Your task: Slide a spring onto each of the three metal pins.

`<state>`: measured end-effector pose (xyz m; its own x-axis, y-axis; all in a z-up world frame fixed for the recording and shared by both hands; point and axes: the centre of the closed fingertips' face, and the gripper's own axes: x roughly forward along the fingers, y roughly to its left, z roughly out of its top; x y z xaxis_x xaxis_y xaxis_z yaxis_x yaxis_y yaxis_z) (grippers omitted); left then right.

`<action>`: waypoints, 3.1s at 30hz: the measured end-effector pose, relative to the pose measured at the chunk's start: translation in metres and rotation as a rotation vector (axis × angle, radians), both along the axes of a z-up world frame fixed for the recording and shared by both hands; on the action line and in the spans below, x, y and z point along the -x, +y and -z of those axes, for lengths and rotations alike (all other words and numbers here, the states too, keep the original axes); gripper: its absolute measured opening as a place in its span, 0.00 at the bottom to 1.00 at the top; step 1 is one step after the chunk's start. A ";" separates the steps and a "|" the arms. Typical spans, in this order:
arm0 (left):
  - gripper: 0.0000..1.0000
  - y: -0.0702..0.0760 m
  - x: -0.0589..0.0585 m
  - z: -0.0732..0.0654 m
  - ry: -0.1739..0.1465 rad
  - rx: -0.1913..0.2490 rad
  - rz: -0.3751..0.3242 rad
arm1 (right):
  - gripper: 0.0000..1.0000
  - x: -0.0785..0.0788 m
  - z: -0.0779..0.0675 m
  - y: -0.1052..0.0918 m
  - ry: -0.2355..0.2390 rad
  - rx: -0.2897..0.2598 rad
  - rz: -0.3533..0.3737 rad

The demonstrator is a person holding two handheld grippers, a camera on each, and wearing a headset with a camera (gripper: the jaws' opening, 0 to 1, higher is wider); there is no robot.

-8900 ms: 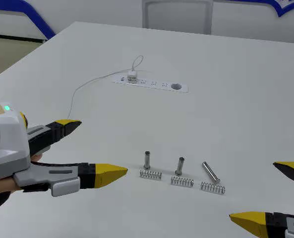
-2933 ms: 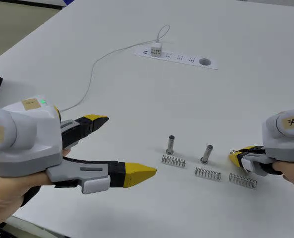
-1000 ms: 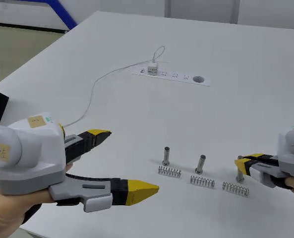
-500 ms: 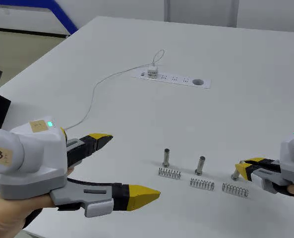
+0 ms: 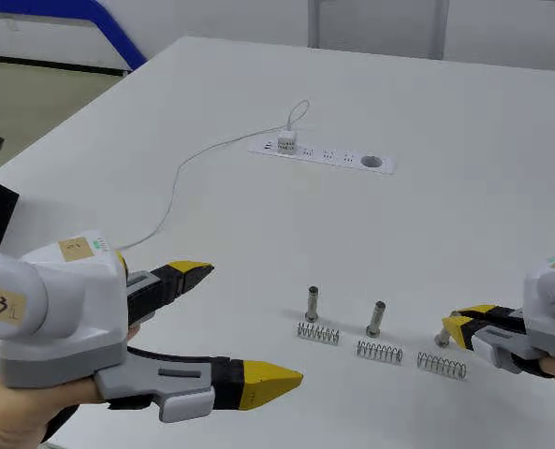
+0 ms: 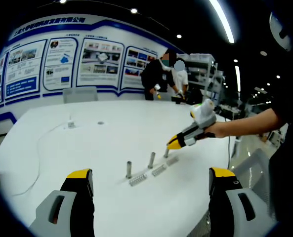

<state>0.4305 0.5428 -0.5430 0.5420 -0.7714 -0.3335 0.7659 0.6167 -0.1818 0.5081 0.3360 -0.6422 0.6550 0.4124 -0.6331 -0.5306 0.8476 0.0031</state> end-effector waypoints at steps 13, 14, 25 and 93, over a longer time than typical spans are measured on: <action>0.99 -0.002 -0.001 0.000 0.001 0.005 0.003 | 0.17 0.006 -0.015 -0.001 -0.024 -0.035 -0.005; 0.99 -0.002 -0.001 0.001 0.001 0.004 0.003 | 0.17 0.007 -0.017 -0.002 -0.027 -0.037 -0.007; 0.99 -0.003 -0.007 0.006 0.013 0.012 0.003 | 0.20 0.036 0.013 -0.012 0.064 -0.020 -0.149; 0.97 -0.016 -0.002 -0.002 -0.017 -0.009 0.041 | 0.11 0.063 -0.005 0.004 0.000 0.117 -0.465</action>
<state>0.4326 0.5267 -0.5409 0.5154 -0.7902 -0.3315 0.7938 0.5860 -0.1628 0.4453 0.3401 -0.6376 0.4180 0.5876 -0.6928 -0.8537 0.5149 -0.0784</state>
